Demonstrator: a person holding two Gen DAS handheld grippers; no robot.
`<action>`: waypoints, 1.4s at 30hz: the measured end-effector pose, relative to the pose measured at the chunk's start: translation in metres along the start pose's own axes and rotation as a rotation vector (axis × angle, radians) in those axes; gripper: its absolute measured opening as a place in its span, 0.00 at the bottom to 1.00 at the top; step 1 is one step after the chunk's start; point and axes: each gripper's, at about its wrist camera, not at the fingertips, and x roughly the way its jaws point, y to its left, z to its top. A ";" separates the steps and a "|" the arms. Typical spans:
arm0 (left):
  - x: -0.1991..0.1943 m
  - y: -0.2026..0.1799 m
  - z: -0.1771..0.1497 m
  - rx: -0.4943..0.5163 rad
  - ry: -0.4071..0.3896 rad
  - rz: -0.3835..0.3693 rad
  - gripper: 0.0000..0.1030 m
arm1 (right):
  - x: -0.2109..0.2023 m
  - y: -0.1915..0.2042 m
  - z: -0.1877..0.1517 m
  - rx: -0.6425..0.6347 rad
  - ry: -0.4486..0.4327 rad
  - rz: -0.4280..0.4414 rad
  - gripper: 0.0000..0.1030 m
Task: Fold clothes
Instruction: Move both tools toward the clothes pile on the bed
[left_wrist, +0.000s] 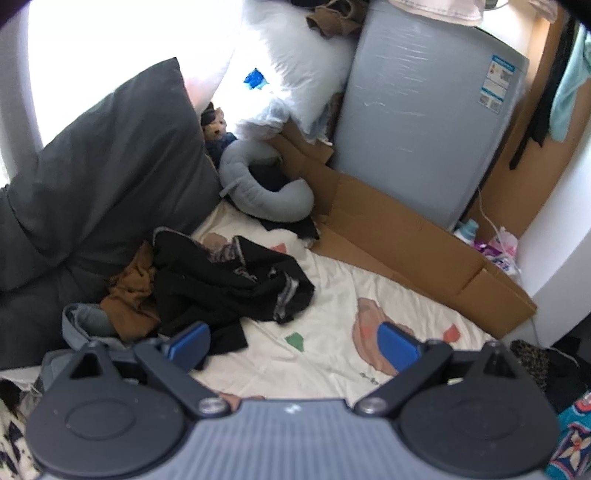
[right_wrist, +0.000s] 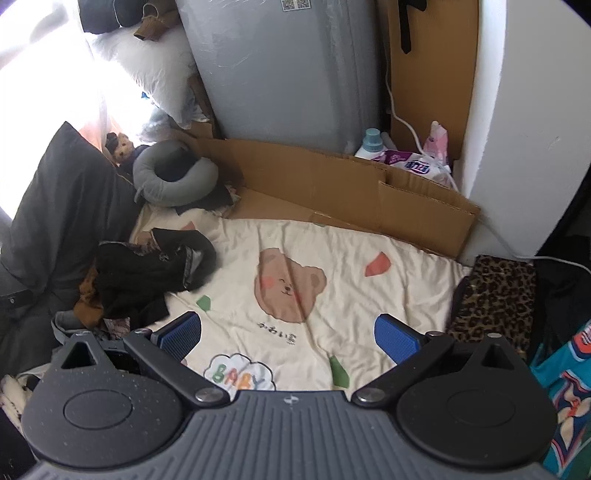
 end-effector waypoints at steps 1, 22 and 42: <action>0.002 0.002 0.001 -0.001 -0.004 0.001 0.96 | 0.003 0.000 0.002 -0.006 -0.005 -0.003 1.00; 0.087 0.071 -0.009 -0.066 -0.042 0.104 0.89 | 0.111 0.010 0.051 -0.123 -0.022 0.103 1.00; 0.208 0.133 -0.073 -0.155 0.000 0.233 0.89 | 0.235 0.018 0.022 -0.211 -0.089 0.275 1.00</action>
